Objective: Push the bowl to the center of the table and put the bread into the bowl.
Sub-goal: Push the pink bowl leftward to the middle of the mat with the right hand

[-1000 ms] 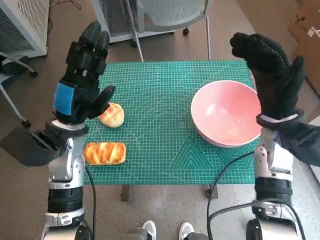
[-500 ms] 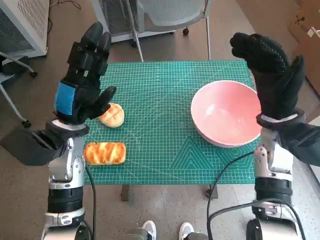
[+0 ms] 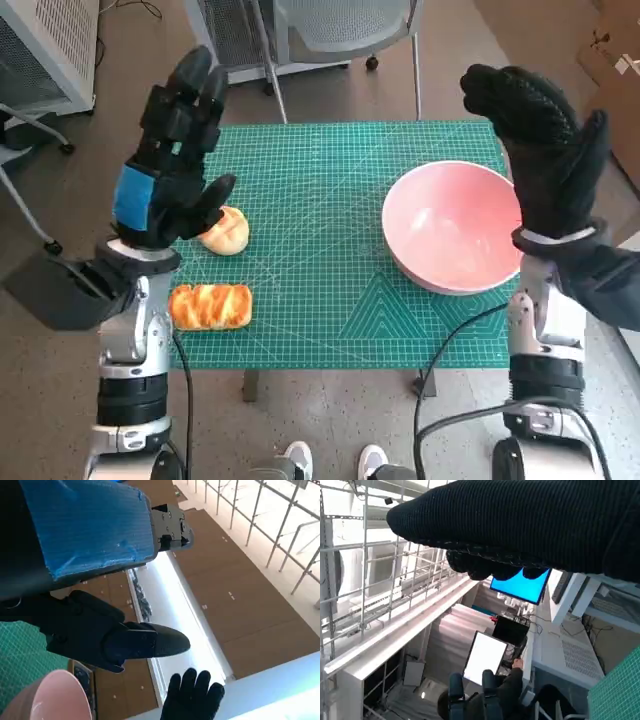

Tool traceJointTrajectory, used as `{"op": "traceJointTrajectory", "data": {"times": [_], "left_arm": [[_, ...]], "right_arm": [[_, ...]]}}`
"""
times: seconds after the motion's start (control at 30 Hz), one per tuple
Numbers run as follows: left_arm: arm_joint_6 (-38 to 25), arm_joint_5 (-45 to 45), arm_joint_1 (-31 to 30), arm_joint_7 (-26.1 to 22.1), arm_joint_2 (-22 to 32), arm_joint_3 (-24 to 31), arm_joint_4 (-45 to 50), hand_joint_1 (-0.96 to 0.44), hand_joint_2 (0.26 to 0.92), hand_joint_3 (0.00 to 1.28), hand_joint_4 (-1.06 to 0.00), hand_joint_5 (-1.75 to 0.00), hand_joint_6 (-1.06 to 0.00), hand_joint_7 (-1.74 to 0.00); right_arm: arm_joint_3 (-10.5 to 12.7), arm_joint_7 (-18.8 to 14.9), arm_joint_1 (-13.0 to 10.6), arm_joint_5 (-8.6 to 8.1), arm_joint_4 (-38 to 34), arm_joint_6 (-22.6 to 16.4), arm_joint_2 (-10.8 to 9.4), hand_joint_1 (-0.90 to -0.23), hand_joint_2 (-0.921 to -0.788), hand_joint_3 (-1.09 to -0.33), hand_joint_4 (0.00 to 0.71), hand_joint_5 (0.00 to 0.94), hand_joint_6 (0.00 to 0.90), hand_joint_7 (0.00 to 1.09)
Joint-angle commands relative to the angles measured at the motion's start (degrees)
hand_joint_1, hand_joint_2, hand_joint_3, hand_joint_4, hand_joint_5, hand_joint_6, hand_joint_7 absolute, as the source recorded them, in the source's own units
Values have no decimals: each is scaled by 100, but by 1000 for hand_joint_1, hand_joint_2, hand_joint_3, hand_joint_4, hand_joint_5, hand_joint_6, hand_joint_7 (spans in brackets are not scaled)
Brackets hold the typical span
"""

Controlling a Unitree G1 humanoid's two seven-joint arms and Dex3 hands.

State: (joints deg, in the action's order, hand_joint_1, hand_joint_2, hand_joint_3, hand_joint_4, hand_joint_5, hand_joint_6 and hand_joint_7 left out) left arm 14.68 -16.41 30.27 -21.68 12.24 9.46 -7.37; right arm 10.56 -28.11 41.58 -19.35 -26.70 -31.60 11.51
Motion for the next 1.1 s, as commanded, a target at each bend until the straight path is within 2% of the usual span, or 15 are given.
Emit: {"op": "traceJointTrajectory", "data": {"times": [0.03, 0.23, 0.37, 0.5, 0.67, 0.83, 0.97, 1.1], "left_arm": [[7, 78, 120, 69, -82, -101, -4, -614, 921, 380, 1, 1, 1, -333], [8, 101, 117, 76, -71, -115, -26, -609, 921, 384, 1, 1, 1, -360], [-37, 77, 98, 88, -67, -116, -2, -606, 921, 386, 1, 1, 1, -367], [-82, 71, 77, 119, -93, -133, 49, -606, 921, 376, 1, 1, 1, -368], [-67, 64, 89, 148, -130, -150, 25, -605, 921, 370, 1, 1, 1, -368], [-45, 56, 115, 176, -187, -165, -2, -603, 921, 368, 1, 1, 1, -369], [6, 58, 124, 201, -244, -187, -28, -600, 921, 364, 1, 1, 1, -371], [45, 70, 121, 209, -274, -202, -39, -599, 921, 360, 1, 1, 1, -373]], "right_arm": [[-46, 35, -96, 83, 26, 95, -26, -707, -921, -753, 265, 0, 409, 0], [171, -182, -11, -71, -258, 11, 220, -709, -921, -743, 262, 0, 405, 0], [448, -305, 190, -138, -805, -203, 530, -695, -921, -744, 256, 0, 395, 0], [759, -276, 503, -141, -1691, -454, 853, -684, -921, -742, 252, 0, 387, 0], [1018, -6, 884, -9, -2807, -667, 1176, -692, -921, -739, 253, 1, 385, 0], [1109, 372, 1166, 160, -3704, -702, 1413, -692, -921, -755, 250, 0, 358, 0], [1105, 747, 1268, 347, -4250, -521, 1567, -683, -921, -767, 238, 0, 328, 0], [1062, 1098, 1250, 528, -4584, -251, 1662, -670, -921, -782, 225, 0, 324, 2]]}}
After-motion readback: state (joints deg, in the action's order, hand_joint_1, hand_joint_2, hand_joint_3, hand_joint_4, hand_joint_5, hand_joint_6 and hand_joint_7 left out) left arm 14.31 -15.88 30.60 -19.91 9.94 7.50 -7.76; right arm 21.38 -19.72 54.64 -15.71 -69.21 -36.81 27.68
